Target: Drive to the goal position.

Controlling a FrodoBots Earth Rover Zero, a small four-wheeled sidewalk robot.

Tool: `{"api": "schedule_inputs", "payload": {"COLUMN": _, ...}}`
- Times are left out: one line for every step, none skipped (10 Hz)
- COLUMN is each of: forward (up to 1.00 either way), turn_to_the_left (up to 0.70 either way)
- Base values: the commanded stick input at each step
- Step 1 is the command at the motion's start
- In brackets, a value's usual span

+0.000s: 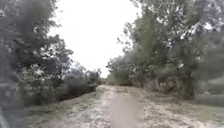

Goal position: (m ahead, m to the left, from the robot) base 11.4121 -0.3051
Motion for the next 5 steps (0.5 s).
{"api": "schedule_inputs", "payload": {"forward": 0.85, "turn_to_the_left": 0.0}}
{"api": "schedule_inputs", "payload": {"forward": 0.85, "turn_to_the_left": 0.0}}
{"api": "schedule_inputs", "payload": {"forward": 0.85, "turn_to_the_left": 0.0}}
{"api": "schedule_inputs", "payload": {"forward": 0.85, "turn_to_the_left": 0.0}}
{"api": "schedule_inputs", "payload": {"forward": 0.85, "turn_to_the_left": 0.0}}
